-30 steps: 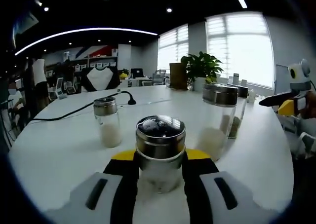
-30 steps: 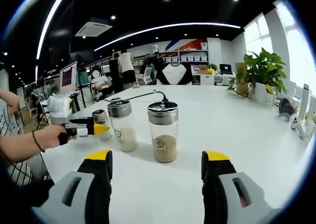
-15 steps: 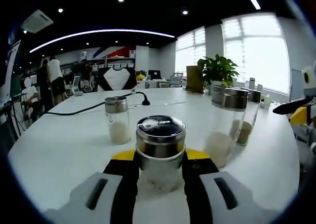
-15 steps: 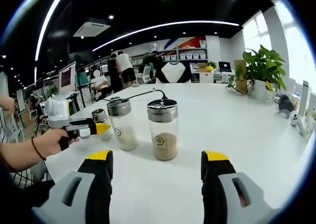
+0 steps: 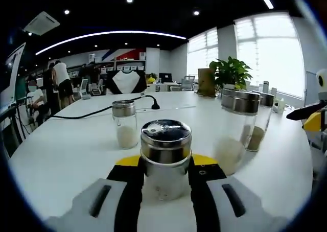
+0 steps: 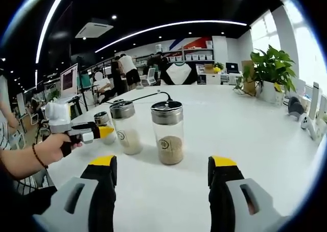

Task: Rotate the seasoning bottle until the label or dispensing opening points toward the visible target arrow and the bottle remains upright within the marked orientation range

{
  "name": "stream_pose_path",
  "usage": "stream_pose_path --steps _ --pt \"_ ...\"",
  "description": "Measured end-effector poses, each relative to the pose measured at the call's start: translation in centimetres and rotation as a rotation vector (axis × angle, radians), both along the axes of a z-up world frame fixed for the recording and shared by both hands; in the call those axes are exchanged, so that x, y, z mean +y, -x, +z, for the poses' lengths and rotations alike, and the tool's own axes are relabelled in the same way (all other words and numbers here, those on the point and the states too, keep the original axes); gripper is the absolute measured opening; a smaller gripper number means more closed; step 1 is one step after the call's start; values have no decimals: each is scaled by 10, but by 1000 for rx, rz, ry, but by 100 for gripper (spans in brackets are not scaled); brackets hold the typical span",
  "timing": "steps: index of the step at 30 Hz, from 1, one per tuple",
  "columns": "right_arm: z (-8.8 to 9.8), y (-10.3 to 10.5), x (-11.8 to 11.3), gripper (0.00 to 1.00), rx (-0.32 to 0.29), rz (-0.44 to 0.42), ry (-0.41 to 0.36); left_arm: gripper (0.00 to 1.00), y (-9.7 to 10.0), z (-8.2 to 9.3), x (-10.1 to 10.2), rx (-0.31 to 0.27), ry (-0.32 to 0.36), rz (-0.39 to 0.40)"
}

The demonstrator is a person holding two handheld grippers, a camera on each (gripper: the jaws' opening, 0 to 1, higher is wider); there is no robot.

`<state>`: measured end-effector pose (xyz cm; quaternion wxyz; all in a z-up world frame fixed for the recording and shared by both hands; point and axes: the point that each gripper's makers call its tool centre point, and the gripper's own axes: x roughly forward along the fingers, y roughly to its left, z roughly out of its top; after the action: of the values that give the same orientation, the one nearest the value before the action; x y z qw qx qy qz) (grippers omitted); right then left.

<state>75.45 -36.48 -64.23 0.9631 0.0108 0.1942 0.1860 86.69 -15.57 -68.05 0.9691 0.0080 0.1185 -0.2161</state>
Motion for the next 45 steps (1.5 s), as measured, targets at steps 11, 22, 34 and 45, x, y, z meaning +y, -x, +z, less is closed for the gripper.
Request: stream_pose_path --steps 11,22,34,45 --pt "0 1 -3 74 5 0 5 62 5 18 2 -38 29 -83" --pt "3 1 6 74 -7 20 -10 64 22 35 -9 -58 8 -520" --pt "13 4 11 74 -36 49 15 62 17 24 -9 69 13 -778" --pt "18 6 10 74 -39 51 2 54 15 17 -17 111 -3 -897"
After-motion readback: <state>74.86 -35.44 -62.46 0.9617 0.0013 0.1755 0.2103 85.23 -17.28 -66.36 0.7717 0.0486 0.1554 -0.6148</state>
